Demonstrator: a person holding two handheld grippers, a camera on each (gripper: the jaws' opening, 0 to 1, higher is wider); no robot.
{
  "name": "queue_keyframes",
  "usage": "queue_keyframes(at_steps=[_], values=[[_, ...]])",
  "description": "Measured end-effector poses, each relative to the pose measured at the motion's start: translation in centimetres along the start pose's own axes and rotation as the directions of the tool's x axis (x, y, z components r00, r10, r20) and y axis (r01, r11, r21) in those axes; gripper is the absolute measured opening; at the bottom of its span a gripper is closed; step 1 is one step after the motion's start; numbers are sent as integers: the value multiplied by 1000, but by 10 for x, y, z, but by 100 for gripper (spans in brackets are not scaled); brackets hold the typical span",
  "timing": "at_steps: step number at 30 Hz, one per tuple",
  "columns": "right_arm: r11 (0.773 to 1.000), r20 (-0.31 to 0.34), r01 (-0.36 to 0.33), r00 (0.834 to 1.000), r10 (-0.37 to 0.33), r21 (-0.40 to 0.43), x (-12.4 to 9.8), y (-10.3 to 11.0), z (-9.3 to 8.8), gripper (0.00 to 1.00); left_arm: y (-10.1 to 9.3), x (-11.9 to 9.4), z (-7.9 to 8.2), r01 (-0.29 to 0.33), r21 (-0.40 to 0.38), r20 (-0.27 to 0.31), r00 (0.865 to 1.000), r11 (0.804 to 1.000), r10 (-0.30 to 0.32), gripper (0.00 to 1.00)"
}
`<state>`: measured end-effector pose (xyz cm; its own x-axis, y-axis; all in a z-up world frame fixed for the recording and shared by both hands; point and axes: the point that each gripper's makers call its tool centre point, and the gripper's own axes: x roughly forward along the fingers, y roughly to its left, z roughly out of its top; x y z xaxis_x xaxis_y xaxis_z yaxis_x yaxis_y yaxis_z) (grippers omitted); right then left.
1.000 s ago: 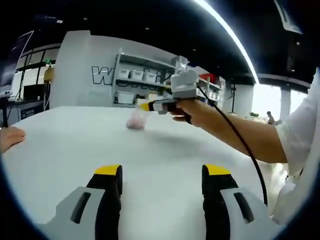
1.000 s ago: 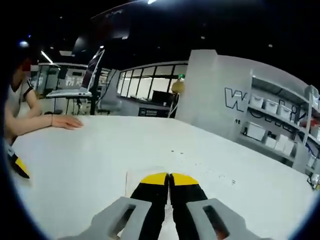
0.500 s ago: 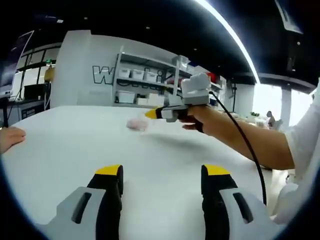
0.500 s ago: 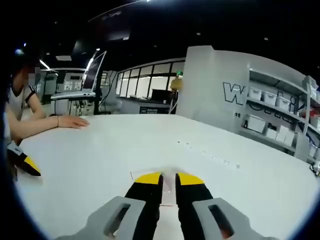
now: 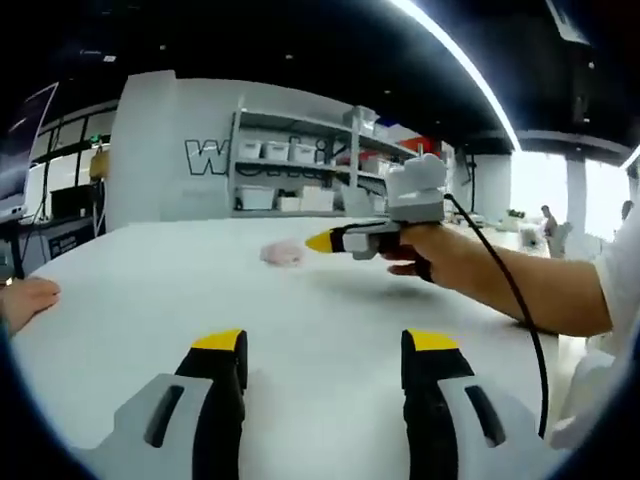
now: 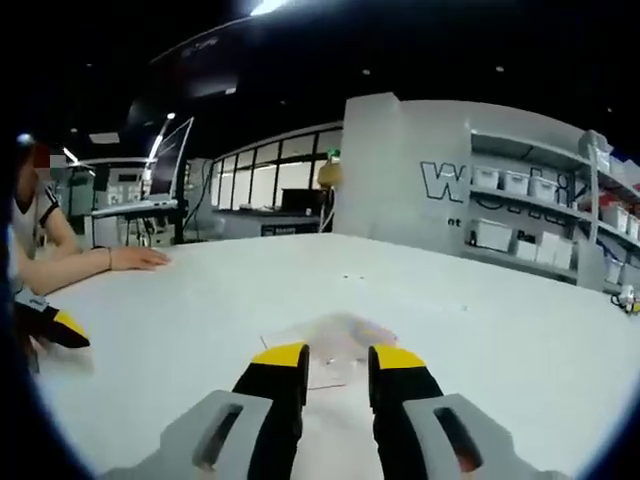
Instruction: Open the resealable bag by pulling the two sides of the seal apart until the entire bag opening is separated and visibly accessible.
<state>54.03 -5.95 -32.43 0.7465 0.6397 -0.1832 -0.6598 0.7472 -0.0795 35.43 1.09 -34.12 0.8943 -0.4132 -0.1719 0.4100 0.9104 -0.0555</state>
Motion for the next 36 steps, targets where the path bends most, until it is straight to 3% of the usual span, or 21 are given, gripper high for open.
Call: queue_keyframes(at_steps=[5,9,14,21,25,36], values=[[998,23,17,1000,-18,55,2,2,-1,39,1,0,3,-6,5,10,1000,1000,6,62],[991,51,58,997,-64,117,2,1,-1,58,0,1,1,-2,-3,10,1000,1000,2,63],[989,29,97,994,-101,111,2,-2,-7,75,1,2,1,-12,10,10,1000,1000,12,63],[993,29,84,996,-86,80,1,8,-7,83,3,3,0,-22,11,4,1000,1000,22,66],[993,48,86,995,-90,85,2,8,-3,94,3,3,-2,-26,10,-3,1000,1000,26,69],[993,38,78,996,-81,86,6,9,-6,97,5,3,-3,-38,16,-7,999,999,38,69]])
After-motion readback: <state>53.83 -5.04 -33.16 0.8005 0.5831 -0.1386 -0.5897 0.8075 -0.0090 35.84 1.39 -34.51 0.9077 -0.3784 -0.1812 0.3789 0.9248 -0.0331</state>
